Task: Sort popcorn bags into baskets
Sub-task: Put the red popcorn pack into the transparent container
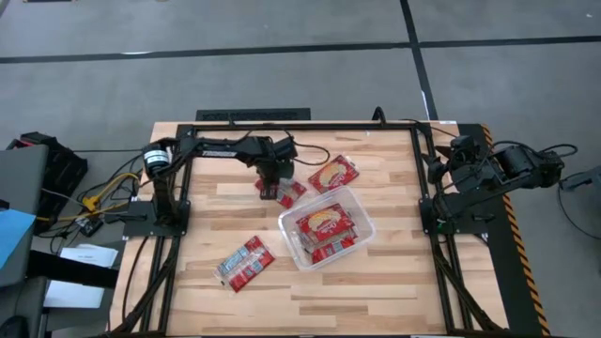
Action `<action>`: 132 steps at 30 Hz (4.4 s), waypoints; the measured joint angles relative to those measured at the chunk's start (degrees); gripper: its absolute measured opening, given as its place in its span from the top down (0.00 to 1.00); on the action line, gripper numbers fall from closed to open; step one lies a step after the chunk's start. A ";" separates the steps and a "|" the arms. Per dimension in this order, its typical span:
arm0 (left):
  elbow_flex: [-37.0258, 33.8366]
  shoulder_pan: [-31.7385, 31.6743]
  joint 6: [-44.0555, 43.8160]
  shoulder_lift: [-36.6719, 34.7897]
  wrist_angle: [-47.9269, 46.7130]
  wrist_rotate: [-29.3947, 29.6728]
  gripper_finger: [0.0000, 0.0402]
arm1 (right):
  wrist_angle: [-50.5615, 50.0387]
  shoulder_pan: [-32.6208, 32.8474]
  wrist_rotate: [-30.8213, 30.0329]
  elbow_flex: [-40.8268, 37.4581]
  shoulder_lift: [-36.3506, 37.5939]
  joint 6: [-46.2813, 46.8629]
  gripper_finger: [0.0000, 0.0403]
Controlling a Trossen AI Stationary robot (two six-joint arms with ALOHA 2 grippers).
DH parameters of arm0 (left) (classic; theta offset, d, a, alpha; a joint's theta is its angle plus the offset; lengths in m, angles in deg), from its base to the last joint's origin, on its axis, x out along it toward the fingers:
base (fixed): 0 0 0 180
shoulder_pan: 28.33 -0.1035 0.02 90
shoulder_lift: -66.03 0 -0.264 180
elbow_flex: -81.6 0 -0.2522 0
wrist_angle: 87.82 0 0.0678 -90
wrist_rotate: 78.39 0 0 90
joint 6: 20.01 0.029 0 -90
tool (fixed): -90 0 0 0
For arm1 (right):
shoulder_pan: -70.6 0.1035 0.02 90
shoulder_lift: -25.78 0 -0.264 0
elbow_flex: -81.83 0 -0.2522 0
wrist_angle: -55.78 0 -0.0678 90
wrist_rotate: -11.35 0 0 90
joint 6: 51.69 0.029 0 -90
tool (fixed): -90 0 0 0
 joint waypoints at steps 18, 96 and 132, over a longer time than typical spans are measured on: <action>0.20 -0.52 -13.99 -12.84 -3.53 3.90 1.00 | 0.00 0.00 -0.17 0.00 0.00 -0.44 0.27; -12.72 3.37 -17.53 -16.39 19.88 2.42 0.26 | 0.00 0.00 -1.09 -0.02 -0.02 -0.92 0.27; -21.99 14.06 -19.39 -3.49 45.99 7.83 0.27 | -0.49 -0.02 -0.42 -0.04 1.51 0.13 0.27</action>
